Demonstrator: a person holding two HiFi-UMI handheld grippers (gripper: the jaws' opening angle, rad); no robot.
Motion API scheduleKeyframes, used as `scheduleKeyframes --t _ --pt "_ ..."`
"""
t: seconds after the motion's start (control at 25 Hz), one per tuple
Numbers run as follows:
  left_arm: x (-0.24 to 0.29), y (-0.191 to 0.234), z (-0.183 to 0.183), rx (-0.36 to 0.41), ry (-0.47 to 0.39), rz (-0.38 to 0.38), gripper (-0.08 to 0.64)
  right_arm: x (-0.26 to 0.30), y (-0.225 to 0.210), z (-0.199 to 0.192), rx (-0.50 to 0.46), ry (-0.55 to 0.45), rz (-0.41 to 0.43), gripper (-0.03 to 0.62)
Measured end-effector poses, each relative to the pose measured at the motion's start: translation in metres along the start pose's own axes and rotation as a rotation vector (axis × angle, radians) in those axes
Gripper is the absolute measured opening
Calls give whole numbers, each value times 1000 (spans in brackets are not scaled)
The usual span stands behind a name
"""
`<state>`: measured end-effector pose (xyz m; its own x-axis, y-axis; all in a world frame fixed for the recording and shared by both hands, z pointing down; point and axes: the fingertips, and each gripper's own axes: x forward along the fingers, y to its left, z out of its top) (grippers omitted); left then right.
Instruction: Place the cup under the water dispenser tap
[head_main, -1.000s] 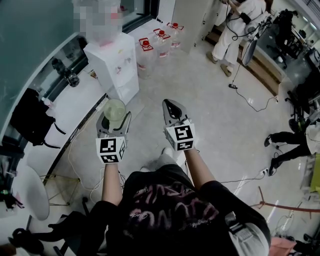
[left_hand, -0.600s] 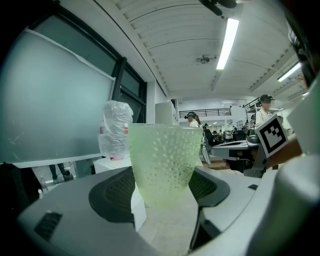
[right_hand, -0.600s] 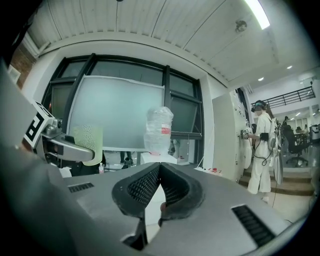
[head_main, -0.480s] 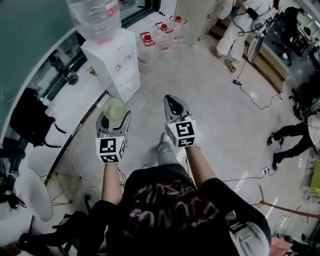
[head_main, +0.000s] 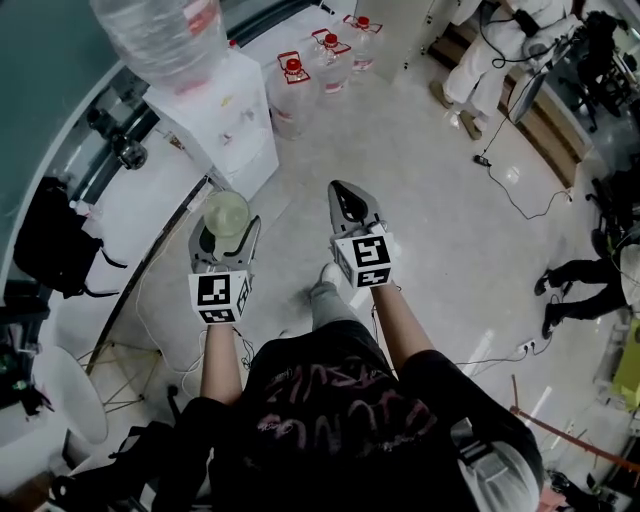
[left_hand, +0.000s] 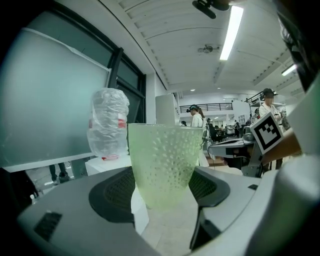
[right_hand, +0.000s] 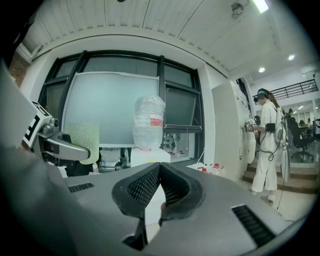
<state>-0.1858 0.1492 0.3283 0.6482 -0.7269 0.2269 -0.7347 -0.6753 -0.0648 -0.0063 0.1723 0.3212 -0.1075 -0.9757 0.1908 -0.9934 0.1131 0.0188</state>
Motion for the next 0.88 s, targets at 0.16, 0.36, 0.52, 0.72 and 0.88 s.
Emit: scheduleKeyframes --t 0.16,0.36,0.52,0.72,0.88 --pt "42 2 11 -3 3 33 344 35 -32 4 0 10 38 14" --pt "84 0 21 -12 17 71 344 71 -72 9 13 18 70 14" --pt "112 1 29 -8 33 96 344 96 -94 12 24 20 102 14" --pt "138 0 32 0 51 104 344 119 -108 12 30 21 136 14" --pt "154 0 28 -15 62 106 344 133 -114 7 28 35 151 14"
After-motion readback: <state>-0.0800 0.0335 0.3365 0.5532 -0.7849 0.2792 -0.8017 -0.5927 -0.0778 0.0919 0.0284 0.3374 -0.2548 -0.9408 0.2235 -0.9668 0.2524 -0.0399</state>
